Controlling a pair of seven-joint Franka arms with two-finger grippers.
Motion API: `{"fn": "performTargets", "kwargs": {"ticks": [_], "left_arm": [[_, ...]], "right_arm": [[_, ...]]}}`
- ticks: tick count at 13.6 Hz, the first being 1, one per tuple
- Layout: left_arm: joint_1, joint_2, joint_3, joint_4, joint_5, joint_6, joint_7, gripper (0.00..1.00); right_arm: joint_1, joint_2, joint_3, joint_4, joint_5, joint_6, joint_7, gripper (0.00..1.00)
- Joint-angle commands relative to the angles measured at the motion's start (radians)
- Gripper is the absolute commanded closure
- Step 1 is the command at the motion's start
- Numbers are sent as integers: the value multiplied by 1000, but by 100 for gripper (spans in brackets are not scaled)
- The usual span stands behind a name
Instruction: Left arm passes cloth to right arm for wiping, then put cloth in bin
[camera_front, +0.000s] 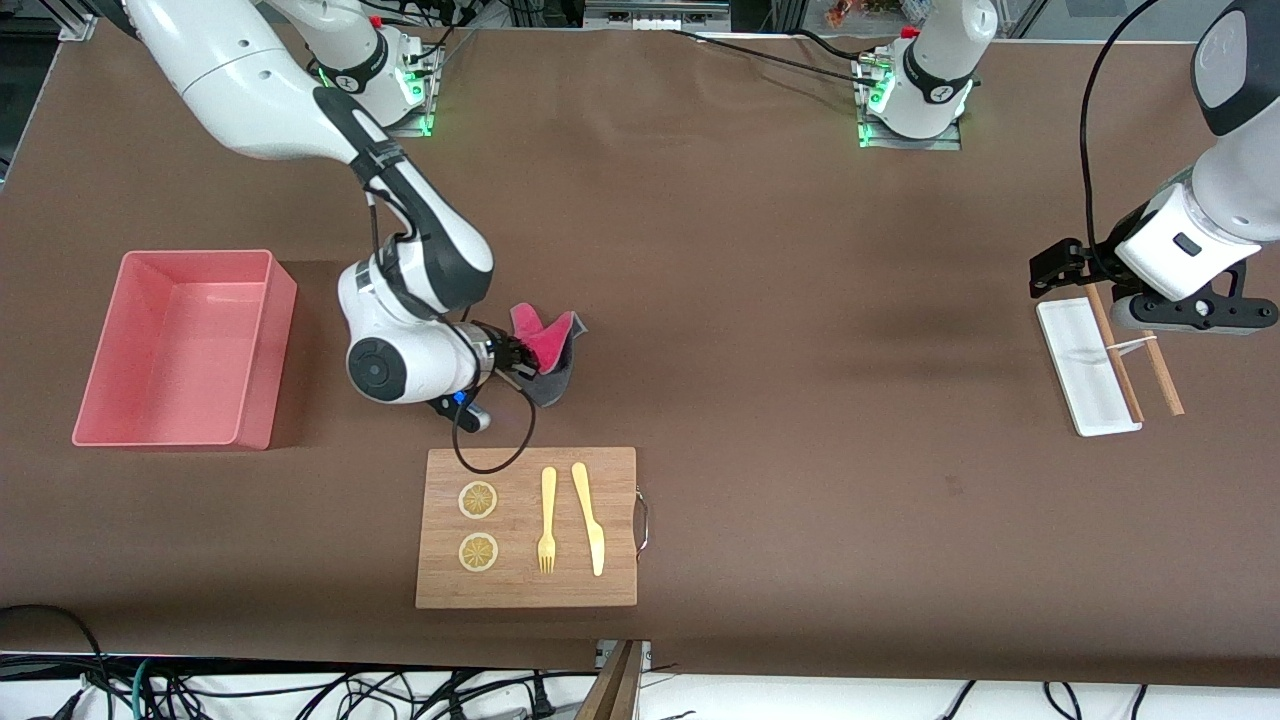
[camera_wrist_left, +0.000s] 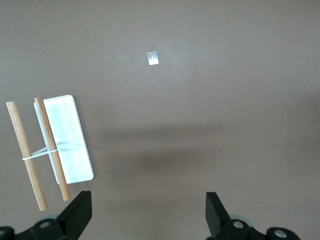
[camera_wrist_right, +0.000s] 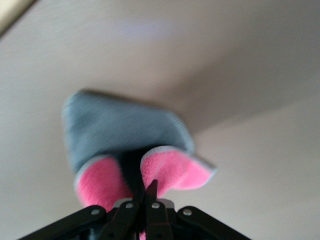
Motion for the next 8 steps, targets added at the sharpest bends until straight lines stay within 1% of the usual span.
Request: {"fn": "performTargets", "kwargs": {"ticks": [1,5,6,8], "left_arm": [[4,-8,2,0,25,11,24,0],[4,18,4,46,26,14,27,0],[5,23,4,52,26,14,28,0],[4,26,4,52,26,14,28,0]], "right_arm": [[-18,1,-82,-14,19,-87,-200,100],[-18,-1,-232,-11,4,-153,-470,100],[-18,-4,-272,-9,-11,-166,-554,100],[-18,-12,-344,11,-71,-206,-698,100]]}}
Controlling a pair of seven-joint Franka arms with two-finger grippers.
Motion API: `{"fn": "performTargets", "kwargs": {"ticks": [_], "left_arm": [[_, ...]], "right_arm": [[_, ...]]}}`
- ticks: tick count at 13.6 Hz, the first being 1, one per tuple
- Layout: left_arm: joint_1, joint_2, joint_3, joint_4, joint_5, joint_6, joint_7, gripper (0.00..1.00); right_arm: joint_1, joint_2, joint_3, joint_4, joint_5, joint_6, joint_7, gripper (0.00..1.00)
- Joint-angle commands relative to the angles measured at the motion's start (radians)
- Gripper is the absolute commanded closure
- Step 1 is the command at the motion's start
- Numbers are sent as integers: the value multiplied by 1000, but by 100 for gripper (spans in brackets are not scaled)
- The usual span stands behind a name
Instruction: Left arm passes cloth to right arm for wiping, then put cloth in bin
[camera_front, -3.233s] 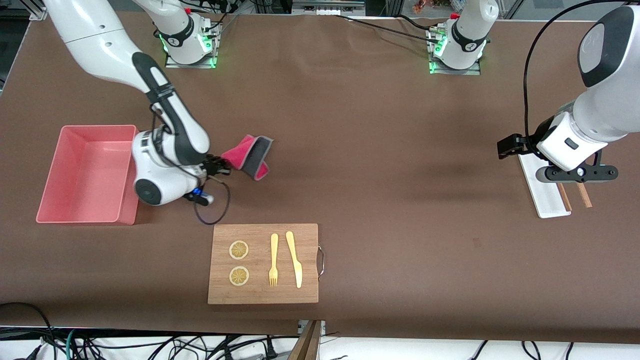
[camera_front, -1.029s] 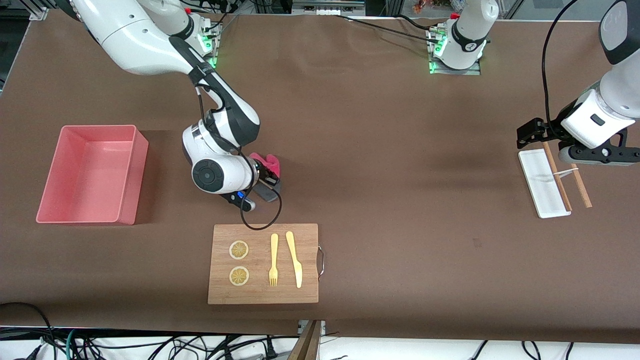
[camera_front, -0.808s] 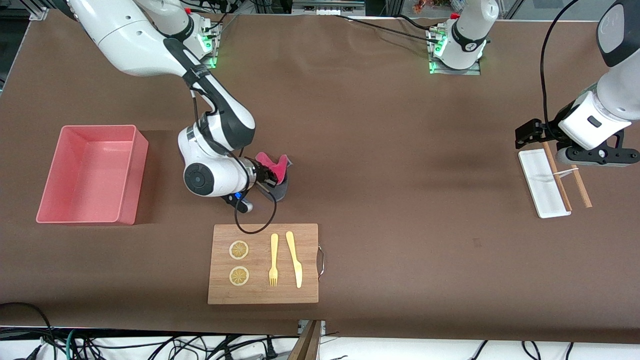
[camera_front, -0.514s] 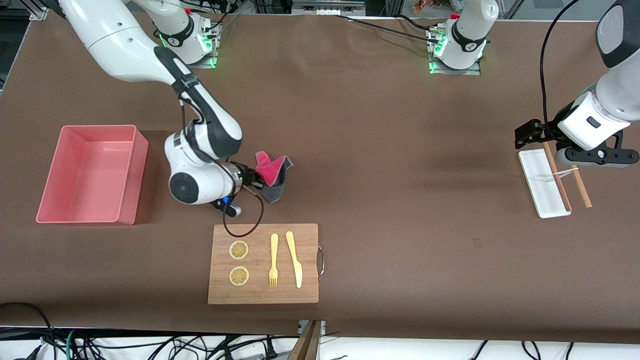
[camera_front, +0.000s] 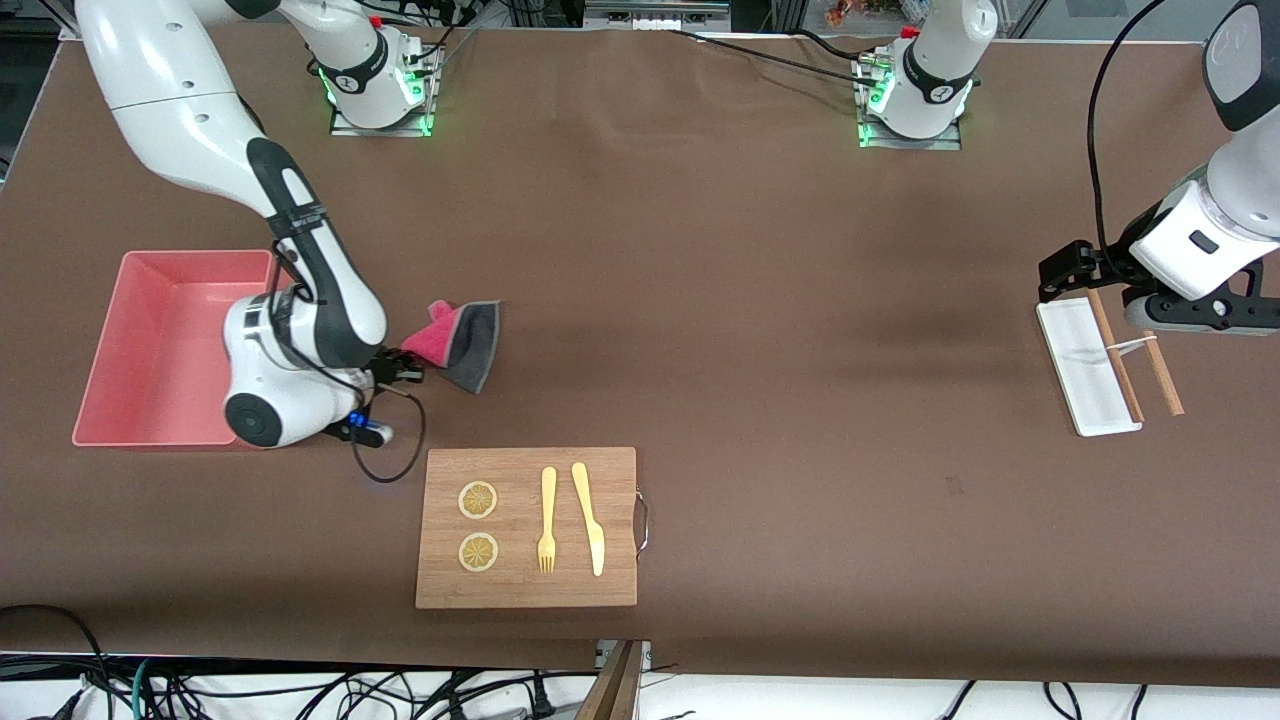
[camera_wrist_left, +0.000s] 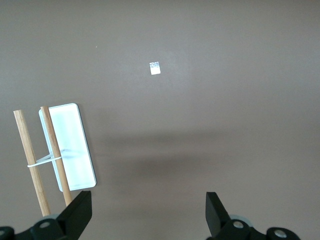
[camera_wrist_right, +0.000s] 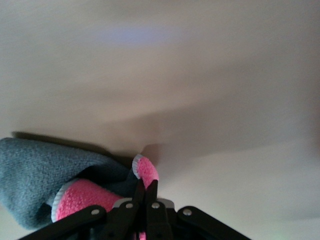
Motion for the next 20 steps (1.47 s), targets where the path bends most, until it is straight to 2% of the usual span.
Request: {"fn": "performTargets", "kwargs": {"ticks": [1,4,7,10,12,15,17,20], "left_arm": [[3,25,-3,31,26,-2,22,0],[3,26,-3,31,26,-2,22,0],[3,28,-3,31,26,-2,22,0],[3,28,-3,31,26,-2,22,0],[1,28,-3,33,26,0,22,0],[3,28,-3,31,26,-2,24,0],[3,28,-3,31,26,0,22,0],[3,28,-1,31,28,0,24,0]], "right_arm": [[3,-22,-72,32,-47,-72,-157,100],[0,-60,-74,134,-47,-180,-157,100],[-2,-77,-78,313,-46,-394,-151,100],[-5,-92,-91,448,-128,-565,-217,100],[-34,-114,-123,462,-164,-637,-326,100],[-60,-134,-244,456,-222,-639,-594,100],[-80,-134,-272,435,-262,-639,-651,100],[-90,-120,-316,328,-274,-619,-653,100]]}}
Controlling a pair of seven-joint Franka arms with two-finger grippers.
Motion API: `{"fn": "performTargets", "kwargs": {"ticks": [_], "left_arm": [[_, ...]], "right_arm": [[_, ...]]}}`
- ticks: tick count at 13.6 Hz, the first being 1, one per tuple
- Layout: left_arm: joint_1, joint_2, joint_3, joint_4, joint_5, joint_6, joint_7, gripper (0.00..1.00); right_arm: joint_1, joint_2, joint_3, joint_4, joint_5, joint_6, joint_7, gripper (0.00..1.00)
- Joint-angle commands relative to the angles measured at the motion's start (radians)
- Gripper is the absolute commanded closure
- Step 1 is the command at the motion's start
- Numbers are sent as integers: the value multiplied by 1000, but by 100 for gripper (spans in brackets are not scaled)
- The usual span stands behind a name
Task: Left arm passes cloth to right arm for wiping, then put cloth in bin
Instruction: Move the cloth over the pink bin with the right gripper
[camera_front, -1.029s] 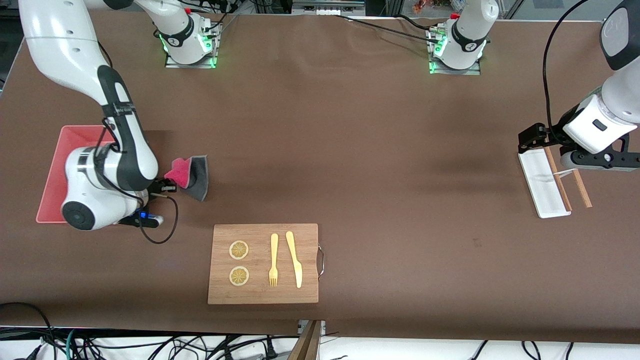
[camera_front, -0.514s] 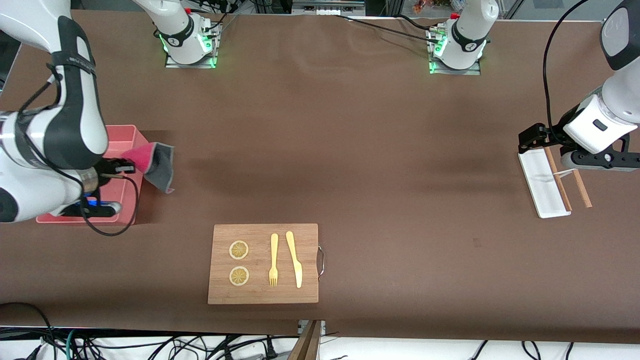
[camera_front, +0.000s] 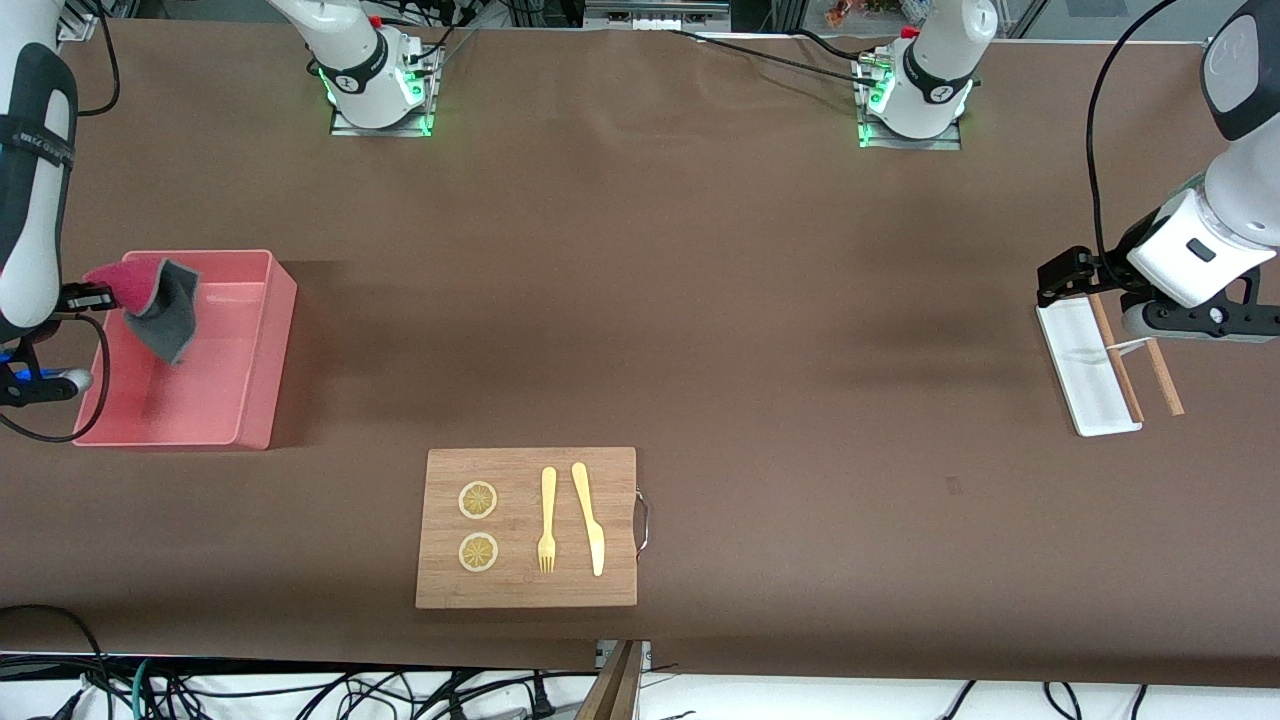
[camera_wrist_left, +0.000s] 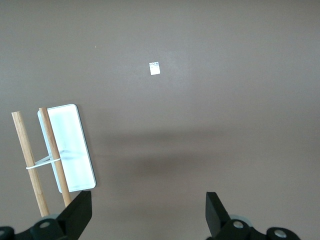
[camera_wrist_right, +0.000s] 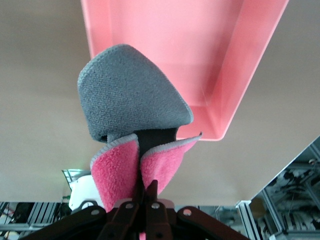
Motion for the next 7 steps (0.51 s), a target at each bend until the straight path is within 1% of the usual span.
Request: {"fn": "performTargets", "kwargs": {"ticks": [1,4,7], "left_arm": [[4,14,-1,26,26,-1,21,0],[4,14,0,38,25,-6,21,0],[10,12,2,41,20,-7,16,0]], "right_arm": [[0,8,-19,-117,-24,35,-15,100],[-8,11,-30,-200,-23,144,-13,100],[-19,26,-30,-251,-20,308,-22,100]]}}
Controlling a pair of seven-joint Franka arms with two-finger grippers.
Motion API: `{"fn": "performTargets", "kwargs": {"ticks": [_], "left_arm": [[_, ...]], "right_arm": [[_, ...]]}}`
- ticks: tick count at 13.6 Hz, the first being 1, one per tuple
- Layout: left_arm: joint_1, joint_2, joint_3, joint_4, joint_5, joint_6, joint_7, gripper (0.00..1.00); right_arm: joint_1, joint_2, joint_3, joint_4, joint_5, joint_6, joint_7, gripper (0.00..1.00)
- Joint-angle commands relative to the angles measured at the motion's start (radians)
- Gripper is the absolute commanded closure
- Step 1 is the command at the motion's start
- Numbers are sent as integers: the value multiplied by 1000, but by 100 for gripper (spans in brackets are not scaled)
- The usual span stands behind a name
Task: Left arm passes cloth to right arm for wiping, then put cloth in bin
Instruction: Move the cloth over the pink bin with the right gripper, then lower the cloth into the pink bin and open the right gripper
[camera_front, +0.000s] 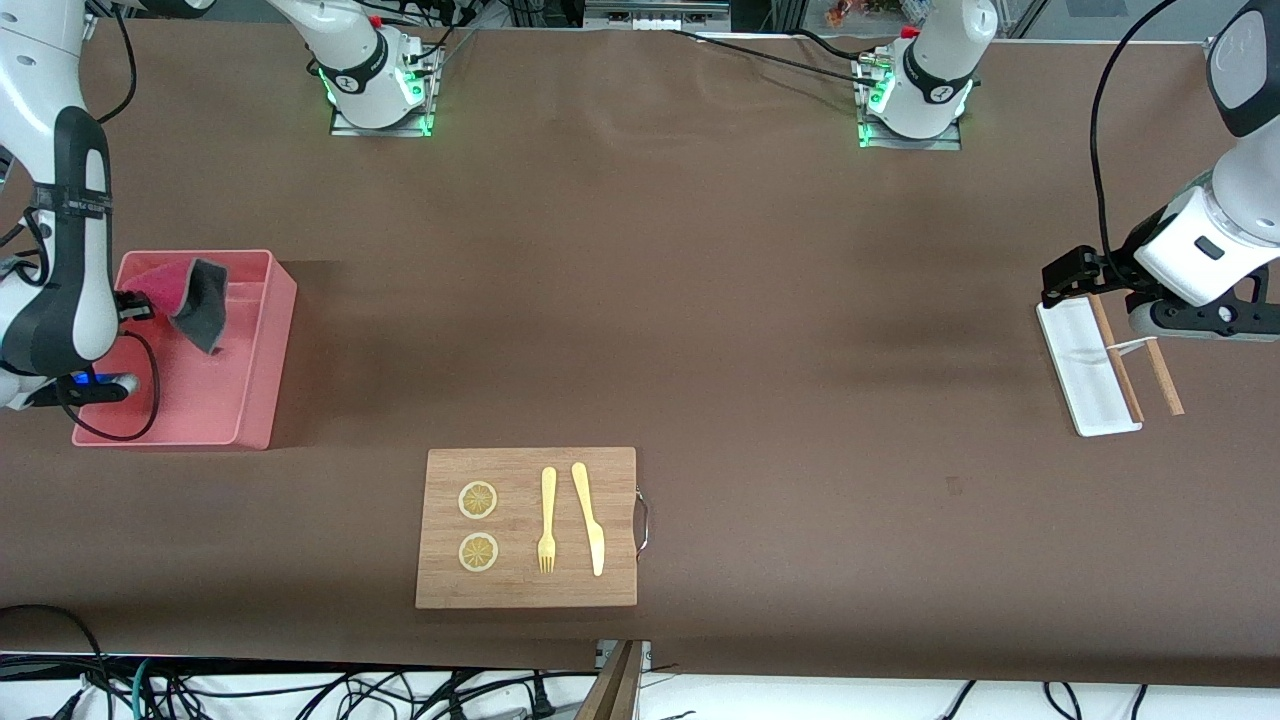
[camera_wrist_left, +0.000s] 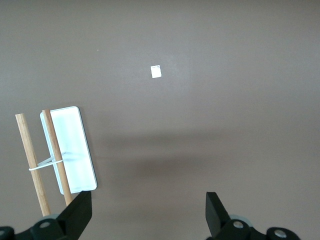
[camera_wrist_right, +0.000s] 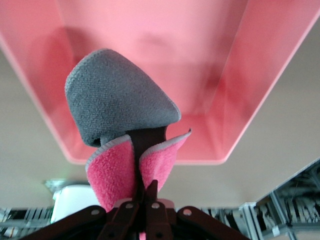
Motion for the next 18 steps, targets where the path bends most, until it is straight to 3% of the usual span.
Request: {"fn": "performTargets", "kwargs": {"ticks": [1,4,5,6,10,13,18], "left_arm": [[13,12,-2,30,17,-8,18,0],[13,14,-3,54,13,-11,5,0],[14,14,-2,79,16,-32,5,0],[25,15,0,100,14,-62,7,0],[65,31,0,156,-14,-72,7,0],[57,31,-12,182,-10,-72,5,0],[51,32,-11,183,-9,-72,8,0]], "right_arm": [[-5,-5,2,-45,-13,113,-40,100],[-13,9,2,-109,3,227,-45,100],[-13,9,2,-132,6,291,-45,66],[-15,9,2,-146,22,352,-45,1],[-16,-40,4,-103,110,362,-43,0],[-15,-128,14,-77,137,290,-42,0],[-15,-298,99,-74,139,191,-35,0]]}}
